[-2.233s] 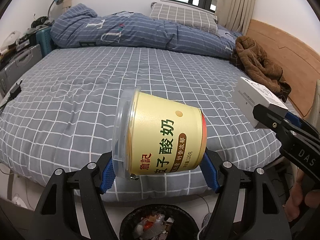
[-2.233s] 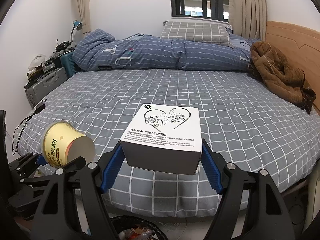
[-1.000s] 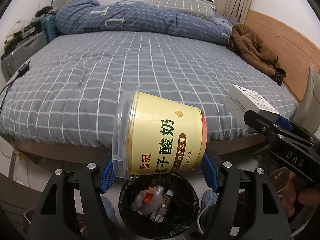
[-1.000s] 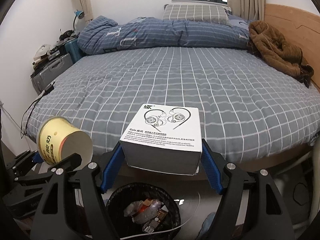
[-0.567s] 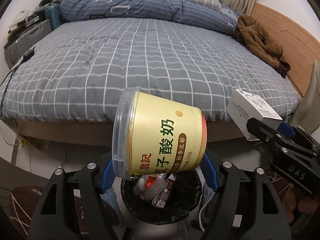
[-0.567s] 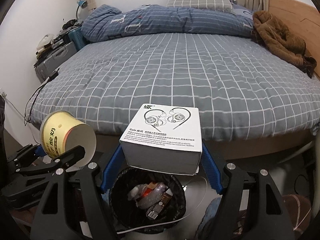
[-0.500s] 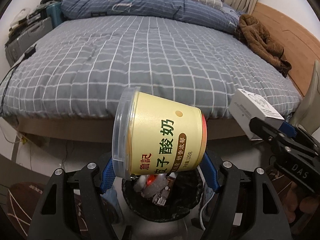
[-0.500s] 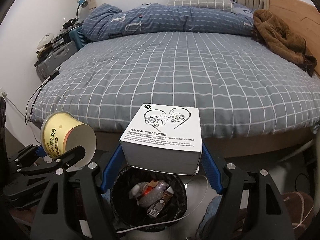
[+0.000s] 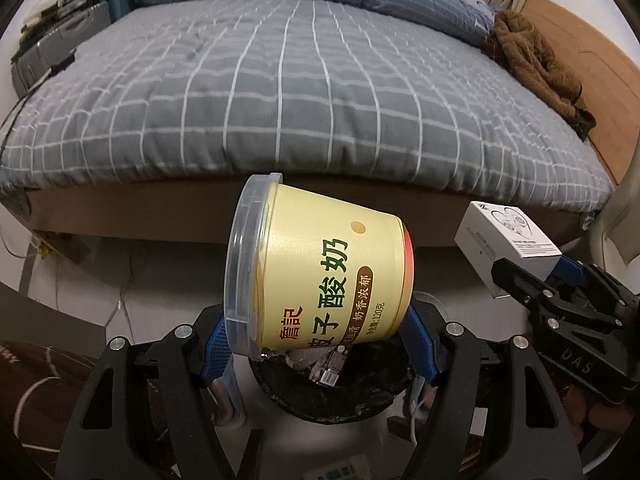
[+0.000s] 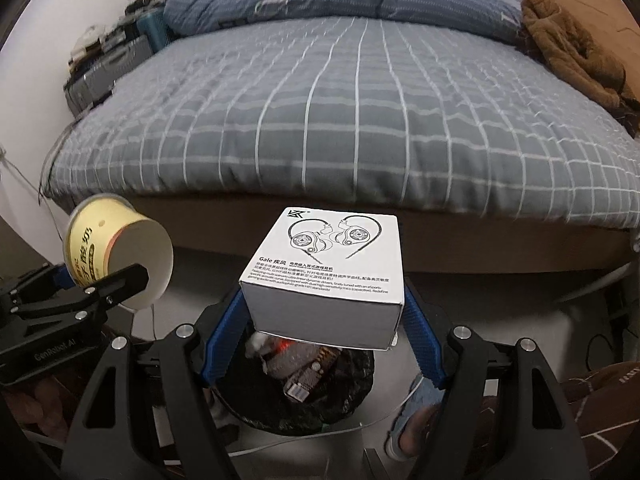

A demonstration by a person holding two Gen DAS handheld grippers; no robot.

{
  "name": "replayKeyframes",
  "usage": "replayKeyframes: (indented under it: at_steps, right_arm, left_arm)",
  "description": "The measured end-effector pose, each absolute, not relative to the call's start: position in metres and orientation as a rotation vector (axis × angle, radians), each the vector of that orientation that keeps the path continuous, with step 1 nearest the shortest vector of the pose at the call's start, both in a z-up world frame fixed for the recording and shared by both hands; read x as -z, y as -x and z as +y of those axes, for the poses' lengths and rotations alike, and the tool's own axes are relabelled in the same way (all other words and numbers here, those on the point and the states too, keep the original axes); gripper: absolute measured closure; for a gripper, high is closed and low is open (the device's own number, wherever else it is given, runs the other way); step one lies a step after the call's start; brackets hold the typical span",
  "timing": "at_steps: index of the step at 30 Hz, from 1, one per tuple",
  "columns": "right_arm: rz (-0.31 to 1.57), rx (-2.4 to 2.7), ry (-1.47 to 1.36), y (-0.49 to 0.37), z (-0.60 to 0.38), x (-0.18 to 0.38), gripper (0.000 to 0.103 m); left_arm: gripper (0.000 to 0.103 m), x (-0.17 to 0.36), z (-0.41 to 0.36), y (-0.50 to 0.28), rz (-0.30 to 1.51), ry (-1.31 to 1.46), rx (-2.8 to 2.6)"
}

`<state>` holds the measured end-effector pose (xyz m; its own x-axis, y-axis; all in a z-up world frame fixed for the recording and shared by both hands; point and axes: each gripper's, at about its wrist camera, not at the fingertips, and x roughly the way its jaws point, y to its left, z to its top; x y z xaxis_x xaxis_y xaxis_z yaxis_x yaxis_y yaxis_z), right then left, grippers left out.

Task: Collect trash
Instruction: 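Carry the yogurt cup and white box down toward the black bin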

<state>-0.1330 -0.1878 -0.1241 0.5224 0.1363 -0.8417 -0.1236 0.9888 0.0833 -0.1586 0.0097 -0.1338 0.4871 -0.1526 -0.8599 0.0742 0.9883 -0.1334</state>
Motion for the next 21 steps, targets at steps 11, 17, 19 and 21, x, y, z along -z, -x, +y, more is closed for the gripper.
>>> replayKeyframes:
  at_steps: [11,17,19,21]
  right_arm:
    - [1.129,-0.212,0.007,0.12,-0.163,0.173,0.033]
    - [1.173,-0.244,0.016,0.116,-0.143,0.186,0.033]
    - [1.182,-0.249,0.021,0.113,-0.137,0.19,0.033]
    - [1.188,-0.255,0.028,0.11,-0.131,0.192,0.033]
  left_arm:
    - [0.034,0.182,0.032,0.147,1.148,0.072,0.081]
    - [0.034,0.195,0.057,0.145,1.176,0.103,0.042]
    - [0.034,0.199,0.062,0.145,1.183,0.102,0.033]
    - [0.034,0.203,0.068,0.145,1.188,0.105,0.024]
